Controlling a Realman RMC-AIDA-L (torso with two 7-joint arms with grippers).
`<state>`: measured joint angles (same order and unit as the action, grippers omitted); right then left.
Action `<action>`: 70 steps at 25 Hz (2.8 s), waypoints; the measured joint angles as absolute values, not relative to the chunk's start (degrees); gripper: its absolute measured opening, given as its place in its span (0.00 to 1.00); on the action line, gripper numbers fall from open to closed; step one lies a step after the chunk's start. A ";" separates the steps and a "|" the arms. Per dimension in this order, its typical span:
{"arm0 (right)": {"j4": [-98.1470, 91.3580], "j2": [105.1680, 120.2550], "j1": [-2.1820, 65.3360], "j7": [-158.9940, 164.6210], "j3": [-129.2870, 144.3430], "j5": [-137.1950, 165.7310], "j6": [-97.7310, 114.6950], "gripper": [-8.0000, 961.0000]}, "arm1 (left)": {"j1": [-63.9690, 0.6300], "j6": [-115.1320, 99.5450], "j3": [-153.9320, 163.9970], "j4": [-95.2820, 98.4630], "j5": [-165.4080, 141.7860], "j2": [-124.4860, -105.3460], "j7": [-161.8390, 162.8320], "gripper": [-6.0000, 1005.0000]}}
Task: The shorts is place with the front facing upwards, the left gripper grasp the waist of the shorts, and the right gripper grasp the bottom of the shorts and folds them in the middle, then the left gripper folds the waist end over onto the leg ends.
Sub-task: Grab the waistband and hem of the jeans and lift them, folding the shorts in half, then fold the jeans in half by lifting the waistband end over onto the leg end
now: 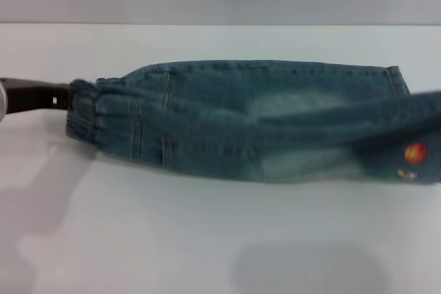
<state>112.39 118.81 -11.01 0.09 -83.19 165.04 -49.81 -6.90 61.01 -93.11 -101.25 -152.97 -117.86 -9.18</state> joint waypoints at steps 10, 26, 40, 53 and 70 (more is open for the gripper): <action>95.60 118.71 -8.60 -1.42 -81.47 165.21 -17.62 0.07 | -8.45 47.92 -92.44 -95.01 -151.20 -117.95 -9.95 0.01; 81.51 118.74 -5.57 -1.75 -82.49 167.05 5.05 0.10 | -11.94 31.72 -89.76 -84.17 -145.20 -118.00 -14.13 0.01; 78.96 118.85 -6.16 -1.10 -84.94 166.13 5.83 0.13 | -13.00 27.49 -89.26 -81.32 -143.56 -118.18 -13.66 0.01; 67.15 118.89 -2.34 -1.02 -85.59 165.27 20.25 0.16 | -17.37 17.17 -87.12 -72.91 -143.77 -118.08 -14.15 0.01; 60.60 119.05 -3.12 -0.96 -81.04 164.72 31.25 0.57 | -16.44 23.01 -86.47 -74.69 -143.70 -117.95 -14.00 0.57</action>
